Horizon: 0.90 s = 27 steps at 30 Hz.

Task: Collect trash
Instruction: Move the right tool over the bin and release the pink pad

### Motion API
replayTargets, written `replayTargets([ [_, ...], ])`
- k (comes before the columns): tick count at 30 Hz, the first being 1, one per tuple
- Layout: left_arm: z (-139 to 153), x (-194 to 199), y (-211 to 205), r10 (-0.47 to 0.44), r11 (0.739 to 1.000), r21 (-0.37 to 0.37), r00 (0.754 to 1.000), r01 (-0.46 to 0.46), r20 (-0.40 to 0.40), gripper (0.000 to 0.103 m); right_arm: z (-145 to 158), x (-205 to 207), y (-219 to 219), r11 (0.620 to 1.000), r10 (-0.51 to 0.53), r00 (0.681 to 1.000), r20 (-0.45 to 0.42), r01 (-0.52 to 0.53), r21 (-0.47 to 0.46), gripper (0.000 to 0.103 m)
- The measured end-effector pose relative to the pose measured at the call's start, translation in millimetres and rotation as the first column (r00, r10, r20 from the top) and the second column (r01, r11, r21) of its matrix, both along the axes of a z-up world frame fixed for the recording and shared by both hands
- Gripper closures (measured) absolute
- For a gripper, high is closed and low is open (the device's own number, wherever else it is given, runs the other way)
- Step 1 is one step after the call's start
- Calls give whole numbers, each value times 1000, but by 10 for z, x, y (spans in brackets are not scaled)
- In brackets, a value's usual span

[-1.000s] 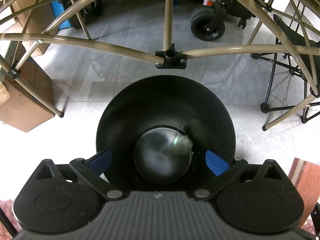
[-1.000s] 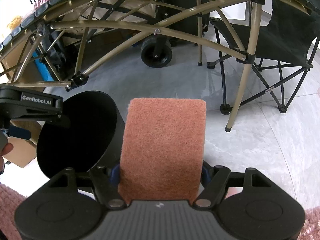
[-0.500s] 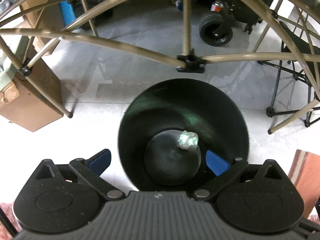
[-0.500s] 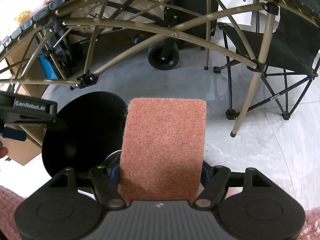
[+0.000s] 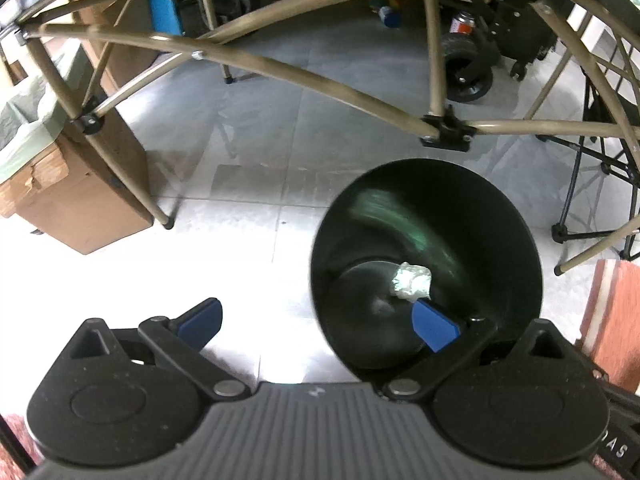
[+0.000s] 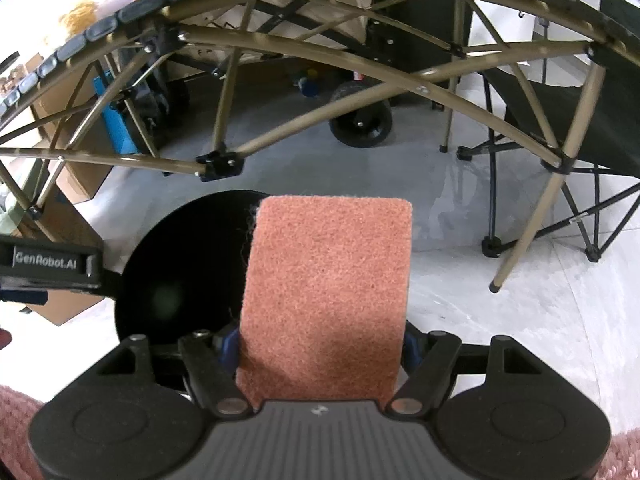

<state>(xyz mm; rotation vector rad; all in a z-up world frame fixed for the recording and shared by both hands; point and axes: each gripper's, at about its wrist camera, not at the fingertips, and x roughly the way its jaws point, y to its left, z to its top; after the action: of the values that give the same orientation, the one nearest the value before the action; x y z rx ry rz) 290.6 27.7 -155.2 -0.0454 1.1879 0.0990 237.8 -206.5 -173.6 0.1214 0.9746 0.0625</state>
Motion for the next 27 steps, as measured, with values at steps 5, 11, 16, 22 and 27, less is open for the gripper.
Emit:
replayTargets([
  [5, -4, -27, 155, 20, 1000, 6, 1000, -20, 6, 0, 14, 136, 152, 1000, 26, 1000, 5, -26, -6, 31],
  [11, -27, -38, 340, 53, 999, 8, 999, -53, 1, 0, 35, 292, 394, 998, 65, 998, 0, -65, -6, 31],
  [16, -64, -53, 507, 79, 997, 10, 997, -79, -6, 0, 25, 421, 574, 996, 92, 996, -15, -92, -10, 31],
  [22, -119, -70, 683, 106, 994, 19, 994, -106, -13, 0, 9, 529, 751, 993, 118, 992, -37, -118, -3, 31],
  [27, -177, -78, 837, 133, 991, 25, 991, -132, -23, 0, -38, 584, 905, 990, 139, 988, -64, -140, -4, 31],
])
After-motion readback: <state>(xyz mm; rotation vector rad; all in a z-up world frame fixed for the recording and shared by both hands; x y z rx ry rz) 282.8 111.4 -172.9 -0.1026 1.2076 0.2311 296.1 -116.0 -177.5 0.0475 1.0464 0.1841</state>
